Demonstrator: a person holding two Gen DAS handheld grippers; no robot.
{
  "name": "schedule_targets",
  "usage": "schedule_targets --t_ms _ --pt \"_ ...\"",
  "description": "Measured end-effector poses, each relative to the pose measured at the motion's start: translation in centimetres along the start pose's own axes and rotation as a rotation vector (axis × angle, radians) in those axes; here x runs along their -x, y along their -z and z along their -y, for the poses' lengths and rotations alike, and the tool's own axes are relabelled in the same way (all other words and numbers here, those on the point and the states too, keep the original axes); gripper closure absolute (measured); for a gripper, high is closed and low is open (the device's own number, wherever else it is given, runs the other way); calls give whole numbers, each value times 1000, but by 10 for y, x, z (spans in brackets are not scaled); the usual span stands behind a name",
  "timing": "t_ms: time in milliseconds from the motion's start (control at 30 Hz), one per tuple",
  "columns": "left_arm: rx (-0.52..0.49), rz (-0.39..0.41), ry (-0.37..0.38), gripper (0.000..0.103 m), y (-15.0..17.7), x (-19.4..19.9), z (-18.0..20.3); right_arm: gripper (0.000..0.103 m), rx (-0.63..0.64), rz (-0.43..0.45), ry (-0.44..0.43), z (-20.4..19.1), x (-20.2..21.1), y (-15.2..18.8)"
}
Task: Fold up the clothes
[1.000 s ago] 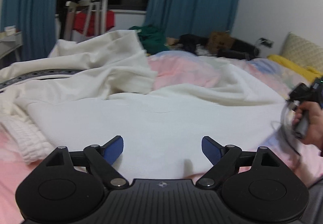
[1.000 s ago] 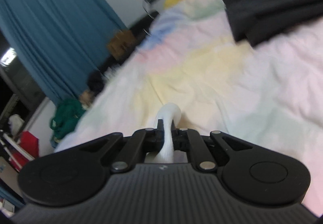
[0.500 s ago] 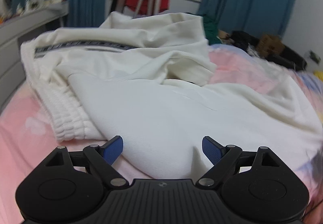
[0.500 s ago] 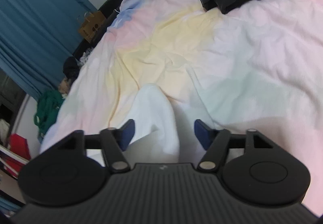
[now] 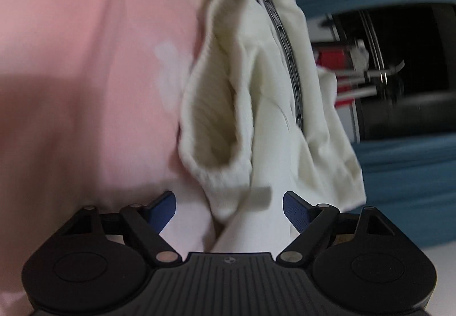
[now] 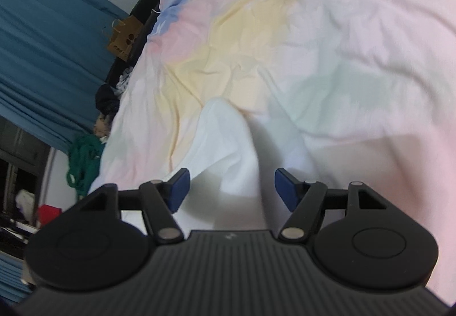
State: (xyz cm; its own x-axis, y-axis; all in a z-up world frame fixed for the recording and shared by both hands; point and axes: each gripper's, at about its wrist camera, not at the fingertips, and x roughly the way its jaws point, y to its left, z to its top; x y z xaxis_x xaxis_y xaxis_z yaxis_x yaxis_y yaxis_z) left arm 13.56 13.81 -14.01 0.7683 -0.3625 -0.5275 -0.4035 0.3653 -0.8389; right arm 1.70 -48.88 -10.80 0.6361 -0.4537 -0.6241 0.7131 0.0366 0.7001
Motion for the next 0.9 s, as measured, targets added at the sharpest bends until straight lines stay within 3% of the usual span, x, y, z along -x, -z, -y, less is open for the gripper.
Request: schedule_targets --t_ms 67,167,267,367,633,767,900 --pt "13 30 4 27 -3 -1 -2 34 5 -6 -10 -3 -1 5" --pt "32 75 9 56 -8 -2 -6 35 41 17 -13 -9 -4 9" --pt "53 107 25 76 -12 1 -9 40 51 40 -27 -9 -8 7" --pt "52 101 50 82 -19 17 -6 42 12 39 -82 -4 -7 2" --pt "-5 256 41 88 -70 118 9 43 -40 -15 -135 6 -12 -5" --pt "-74 349 -20 89 -101 172 11 42 -85 -94 -198 12 -21 -7" --pt "-98 326 -92 89 -115 173 1 42 -105 -166 -234 14 -33 -6"
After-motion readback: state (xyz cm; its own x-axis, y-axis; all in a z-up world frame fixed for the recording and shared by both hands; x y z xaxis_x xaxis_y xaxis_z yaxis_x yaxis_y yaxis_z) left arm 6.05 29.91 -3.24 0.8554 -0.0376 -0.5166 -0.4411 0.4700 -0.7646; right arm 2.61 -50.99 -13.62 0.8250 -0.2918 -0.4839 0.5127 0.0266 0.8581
